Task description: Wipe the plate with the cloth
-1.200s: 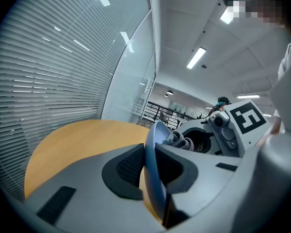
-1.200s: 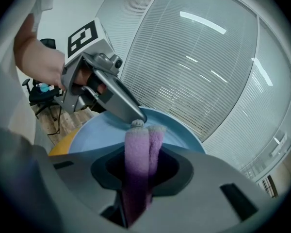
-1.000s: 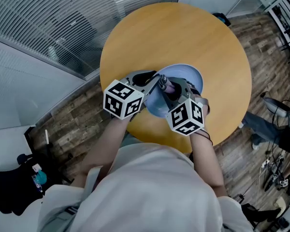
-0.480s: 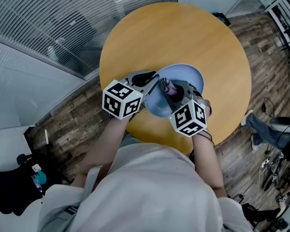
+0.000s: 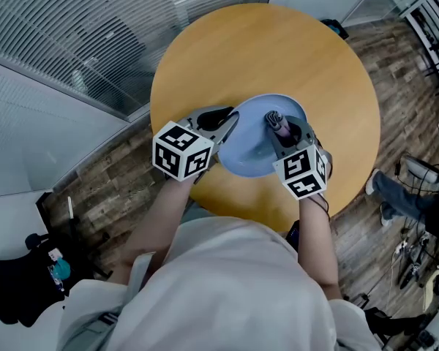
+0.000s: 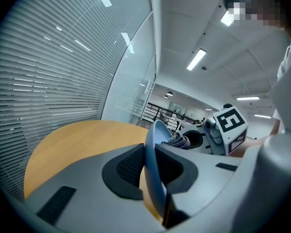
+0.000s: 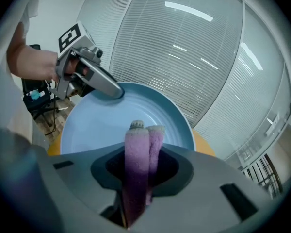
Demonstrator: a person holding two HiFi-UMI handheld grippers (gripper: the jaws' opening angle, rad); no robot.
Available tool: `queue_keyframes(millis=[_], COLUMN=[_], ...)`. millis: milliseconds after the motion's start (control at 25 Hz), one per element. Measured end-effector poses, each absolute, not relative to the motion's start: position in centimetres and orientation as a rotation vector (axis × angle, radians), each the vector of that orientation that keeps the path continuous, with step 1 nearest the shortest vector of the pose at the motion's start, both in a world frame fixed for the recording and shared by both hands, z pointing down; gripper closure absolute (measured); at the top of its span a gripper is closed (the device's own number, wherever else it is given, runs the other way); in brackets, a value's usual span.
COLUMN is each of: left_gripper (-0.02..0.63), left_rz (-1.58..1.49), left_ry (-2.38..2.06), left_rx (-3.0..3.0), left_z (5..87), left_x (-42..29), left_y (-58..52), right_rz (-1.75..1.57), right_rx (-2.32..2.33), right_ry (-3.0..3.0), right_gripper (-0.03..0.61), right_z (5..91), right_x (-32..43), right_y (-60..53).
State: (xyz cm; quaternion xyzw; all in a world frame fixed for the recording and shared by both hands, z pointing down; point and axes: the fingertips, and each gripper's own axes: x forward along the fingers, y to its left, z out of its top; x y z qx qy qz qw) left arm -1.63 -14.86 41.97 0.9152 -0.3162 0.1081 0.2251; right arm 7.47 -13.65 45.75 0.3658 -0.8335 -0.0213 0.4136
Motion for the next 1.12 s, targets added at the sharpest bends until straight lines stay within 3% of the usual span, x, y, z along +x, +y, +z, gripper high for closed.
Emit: queue_keyframes(millis=[600,1120], left_gripper=[0.561,0.561], left_rz=[0.310,0.288], left_ry=[-0.899,-0.878], left_rx=[2.536,2.487], left_z=[41.6,42.7], left_x=[-1.9,-2.0], left_y=[-15.0,-14.9], right_rz=[0.110,0.108], right_rx=[1.120,1.002], right_ry=[-2.011,-2.060], right_gripper=[0.472,0.472], right_z=[46.0,47.4], right_x=[12.4,9.4], right_y=[-14.9,-13.5])
